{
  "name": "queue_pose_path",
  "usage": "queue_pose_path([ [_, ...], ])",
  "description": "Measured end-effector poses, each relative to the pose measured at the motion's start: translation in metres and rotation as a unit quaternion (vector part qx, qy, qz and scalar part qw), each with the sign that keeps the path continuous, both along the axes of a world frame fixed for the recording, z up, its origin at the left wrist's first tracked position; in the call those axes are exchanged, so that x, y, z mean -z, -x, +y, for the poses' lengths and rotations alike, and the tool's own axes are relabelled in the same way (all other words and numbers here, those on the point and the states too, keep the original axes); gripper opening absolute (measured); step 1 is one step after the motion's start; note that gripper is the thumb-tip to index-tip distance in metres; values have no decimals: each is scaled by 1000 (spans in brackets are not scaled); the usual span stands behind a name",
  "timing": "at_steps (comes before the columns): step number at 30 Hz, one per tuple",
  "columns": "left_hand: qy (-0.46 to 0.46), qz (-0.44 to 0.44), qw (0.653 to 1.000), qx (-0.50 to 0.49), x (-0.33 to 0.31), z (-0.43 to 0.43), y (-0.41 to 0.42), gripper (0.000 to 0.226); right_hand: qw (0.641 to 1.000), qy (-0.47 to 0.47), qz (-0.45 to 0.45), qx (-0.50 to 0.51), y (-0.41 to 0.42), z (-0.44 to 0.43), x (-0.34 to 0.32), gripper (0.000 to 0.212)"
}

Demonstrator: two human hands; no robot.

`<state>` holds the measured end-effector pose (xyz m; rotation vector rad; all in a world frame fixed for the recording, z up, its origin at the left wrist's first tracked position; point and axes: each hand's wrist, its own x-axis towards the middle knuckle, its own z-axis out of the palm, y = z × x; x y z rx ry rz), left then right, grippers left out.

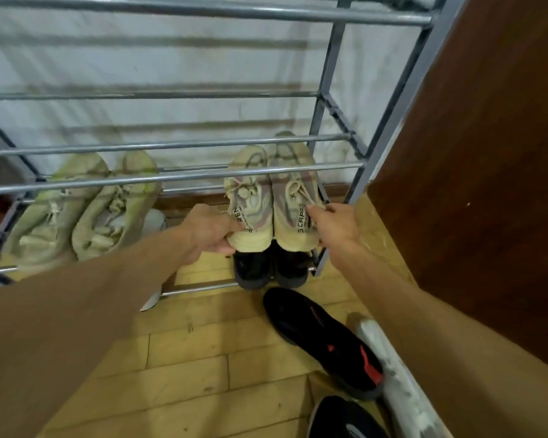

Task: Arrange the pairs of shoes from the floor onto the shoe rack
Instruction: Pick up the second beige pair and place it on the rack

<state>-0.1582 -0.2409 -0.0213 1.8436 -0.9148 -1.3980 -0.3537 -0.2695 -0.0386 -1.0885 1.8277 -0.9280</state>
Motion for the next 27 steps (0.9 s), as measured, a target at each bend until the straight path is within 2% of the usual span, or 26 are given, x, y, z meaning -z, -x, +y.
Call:
queue_pose_path([
  [2, -5, 30, 1000, 0, 7, -1, 0, 8, 1000, 5, 28, 4, 0, 0, 7, 27],
  [5, -4, 48, 999, 0, 12, 1, 1, 24, 999, 14, 44, 21, -2, -1, 14, 34],
  [8, -2, 66, 997, -35, 15, 6, 5, 36, 999, 9, -12, 49, -10, 3, 11, 42],
  [11, 2, 57, 997, -58, 15, 10, 12, 27, 998, -3, -48, 46, -13, 11, 11, 41],
  [14, -3, 51, 997, -50, 11, 14, 16, 27, 999, 6, -35, 18, -10, 23, 4, 39],
  [17, -16, 48, 999, -7, -2, 27, 21, 43, 999, 22, -26, -32, -3, 42, -4, 43],
  [20, -5, 5, 1000, 5, -22, 48, 26, 41, 996, 6, 28, -83, 5, 70, -14, 45],
  [23, 13, -35, 999, 30, -46, 79, 36, 4, 988, -33, 76, -132, 21, 102, -26, 43],
  [25, 18, -54, 997, 58, -61, 102, 43, 21, 966, -57, 145, -204, 37, 131, -35, 45],
  [27, 13, -72, 993, 97, -73, 126, 54, 20, 932, -83, 235, -264, 54, 161, -41, 46],
])
